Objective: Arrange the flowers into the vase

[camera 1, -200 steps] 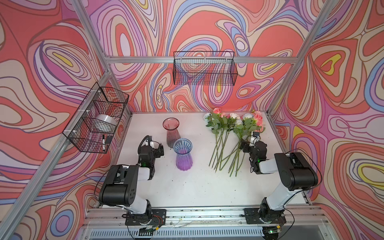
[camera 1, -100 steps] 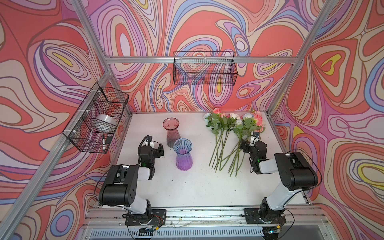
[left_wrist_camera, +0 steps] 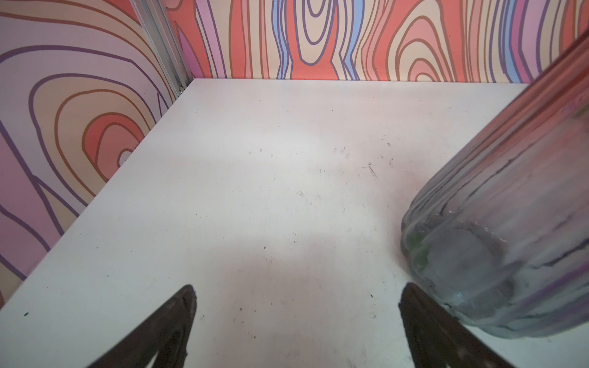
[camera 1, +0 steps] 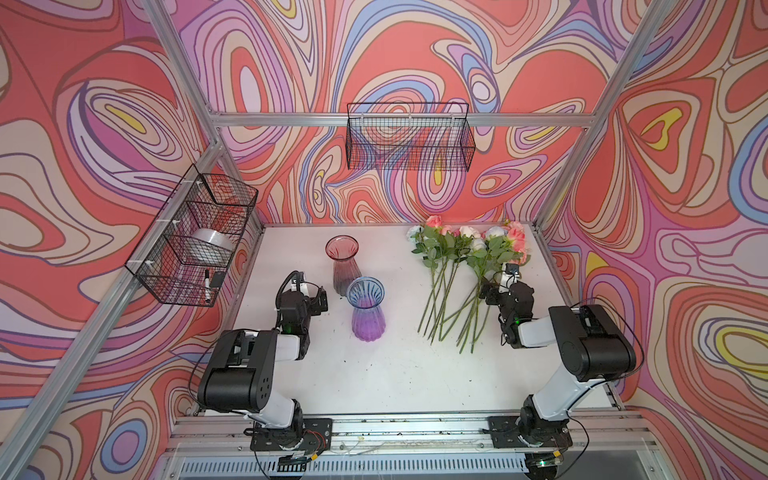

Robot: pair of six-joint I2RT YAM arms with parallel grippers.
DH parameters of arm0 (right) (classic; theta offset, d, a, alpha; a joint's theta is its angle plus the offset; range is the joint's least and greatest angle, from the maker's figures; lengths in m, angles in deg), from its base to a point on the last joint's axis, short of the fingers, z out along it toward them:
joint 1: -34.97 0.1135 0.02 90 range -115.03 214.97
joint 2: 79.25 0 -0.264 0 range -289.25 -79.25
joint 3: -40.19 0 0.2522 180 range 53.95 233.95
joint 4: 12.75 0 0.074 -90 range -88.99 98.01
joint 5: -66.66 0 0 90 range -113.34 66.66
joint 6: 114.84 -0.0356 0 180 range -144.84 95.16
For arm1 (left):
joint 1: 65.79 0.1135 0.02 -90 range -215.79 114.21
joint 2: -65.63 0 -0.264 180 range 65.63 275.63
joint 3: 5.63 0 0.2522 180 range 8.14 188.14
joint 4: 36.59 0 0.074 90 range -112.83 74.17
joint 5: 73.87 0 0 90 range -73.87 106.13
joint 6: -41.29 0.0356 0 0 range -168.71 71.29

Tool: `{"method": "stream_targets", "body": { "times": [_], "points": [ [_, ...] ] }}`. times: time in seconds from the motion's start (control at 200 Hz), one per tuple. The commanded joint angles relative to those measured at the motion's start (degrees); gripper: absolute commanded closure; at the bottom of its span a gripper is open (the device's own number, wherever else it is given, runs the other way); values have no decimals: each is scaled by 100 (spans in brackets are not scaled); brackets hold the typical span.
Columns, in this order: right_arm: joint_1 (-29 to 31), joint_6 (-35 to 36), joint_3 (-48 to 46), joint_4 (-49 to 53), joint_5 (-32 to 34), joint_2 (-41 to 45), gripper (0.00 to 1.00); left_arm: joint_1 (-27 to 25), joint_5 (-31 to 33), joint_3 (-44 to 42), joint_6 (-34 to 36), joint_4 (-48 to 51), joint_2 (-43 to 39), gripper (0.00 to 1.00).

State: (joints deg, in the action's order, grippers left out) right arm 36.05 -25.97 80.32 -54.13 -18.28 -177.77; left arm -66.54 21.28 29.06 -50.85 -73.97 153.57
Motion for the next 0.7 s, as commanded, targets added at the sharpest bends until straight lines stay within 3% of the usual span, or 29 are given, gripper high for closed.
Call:
{"method": "stream_targets", "body": {
  "times": [0.0,0.696],
  "points": [
    [-29,16,46,22,-11,44,2,13,2,16,16,-35,21,0],
    [-29,1,52,55,-32,37,2,14,0,16,13,-36,20,0]
  ]
}}
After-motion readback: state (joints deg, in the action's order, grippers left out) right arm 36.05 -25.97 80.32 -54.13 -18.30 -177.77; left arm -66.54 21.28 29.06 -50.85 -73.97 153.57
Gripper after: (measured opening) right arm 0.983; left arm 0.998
